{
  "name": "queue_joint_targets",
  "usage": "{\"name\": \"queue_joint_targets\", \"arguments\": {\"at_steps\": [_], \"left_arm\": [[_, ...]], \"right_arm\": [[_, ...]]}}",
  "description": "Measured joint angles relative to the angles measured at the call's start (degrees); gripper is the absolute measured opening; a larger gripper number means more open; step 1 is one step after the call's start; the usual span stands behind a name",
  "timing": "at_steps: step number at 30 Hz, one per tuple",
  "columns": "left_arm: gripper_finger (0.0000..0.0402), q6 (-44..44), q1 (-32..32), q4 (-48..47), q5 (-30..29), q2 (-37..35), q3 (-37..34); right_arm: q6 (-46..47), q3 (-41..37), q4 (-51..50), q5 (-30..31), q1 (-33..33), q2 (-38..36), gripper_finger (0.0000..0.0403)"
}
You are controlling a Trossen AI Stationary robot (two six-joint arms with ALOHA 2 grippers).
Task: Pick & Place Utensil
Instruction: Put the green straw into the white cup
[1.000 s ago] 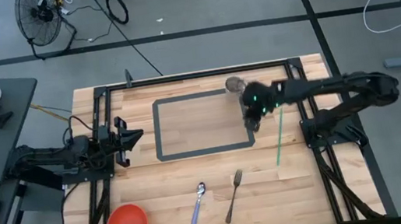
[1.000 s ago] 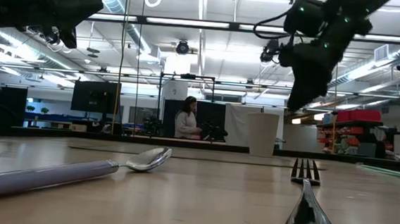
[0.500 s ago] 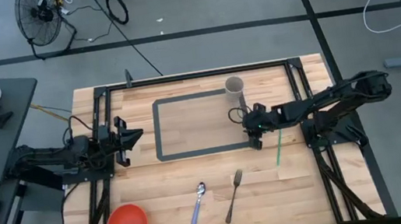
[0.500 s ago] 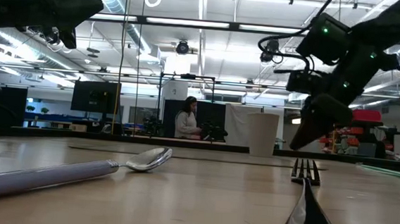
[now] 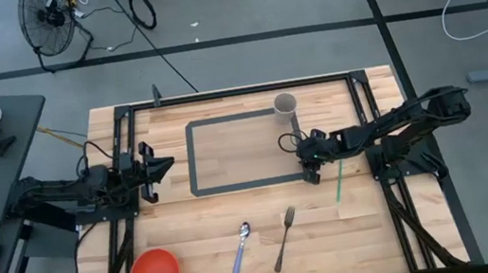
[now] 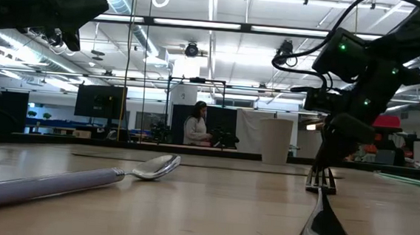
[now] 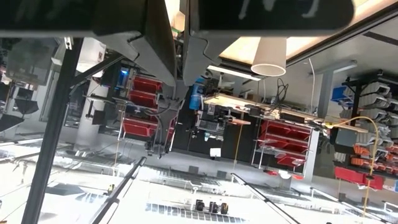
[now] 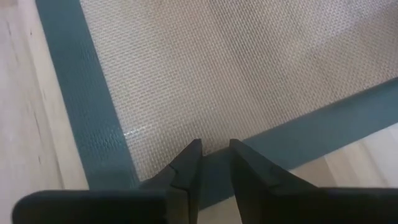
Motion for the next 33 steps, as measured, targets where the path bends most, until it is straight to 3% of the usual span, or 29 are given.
{"name": "queue_joint_targets", "arguments": {"at_steps": [12,29,33], "left_arm": [[0.0032,-0.01,0.00,0.00,0.02,0.00,0.01],[0.0032,-0.02,0.02,0.00,0.02,0.00,0.00],[0.0032,-0.02,0.00,0.00,0.02,0.00,0.00]], "right_arm": [[0.12,0.00,-3.31,-1.43,0.02,-2.22,0.0086],[1.68,0.21,-2.65,-8.41,0.00,-2.33,0.0086],[1.35,3.73,-4.60,-11.03,0.04,-3.20,0.0086]]}}
